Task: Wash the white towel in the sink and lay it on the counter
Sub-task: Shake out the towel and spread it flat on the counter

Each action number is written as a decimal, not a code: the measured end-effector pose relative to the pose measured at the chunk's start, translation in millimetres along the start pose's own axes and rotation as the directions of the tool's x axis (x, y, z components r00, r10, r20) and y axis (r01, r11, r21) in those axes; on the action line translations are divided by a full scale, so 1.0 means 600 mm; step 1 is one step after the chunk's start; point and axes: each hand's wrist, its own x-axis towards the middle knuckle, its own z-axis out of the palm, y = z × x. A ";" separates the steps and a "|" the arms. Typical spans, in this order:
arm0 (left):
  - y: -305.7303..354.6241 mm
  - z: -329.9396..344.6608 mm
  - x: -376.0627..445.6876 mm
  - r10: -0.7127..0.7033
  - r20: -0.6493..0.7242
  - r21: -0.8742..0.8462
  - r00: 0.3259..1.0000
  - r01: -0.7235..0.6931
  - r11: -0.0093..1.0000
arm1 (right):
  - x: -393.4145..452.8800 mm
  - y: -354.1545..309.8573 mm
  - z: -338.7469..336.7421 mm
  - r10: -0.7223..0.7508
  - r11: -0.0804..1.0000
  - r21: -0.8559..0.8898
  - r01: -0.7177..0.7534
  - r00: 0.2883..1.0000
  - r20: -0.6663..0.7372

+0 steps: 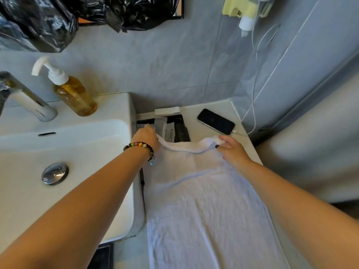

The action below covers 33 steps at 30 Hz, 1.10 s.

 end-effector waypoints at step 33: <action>-0.079 0.357 -0.565 -0.433 0.113 -0.636 0.894 0.400 0.660 | -0.392 0.363 -0.087 0.147 0.910 -0.371 -0.183 0.981 -0.124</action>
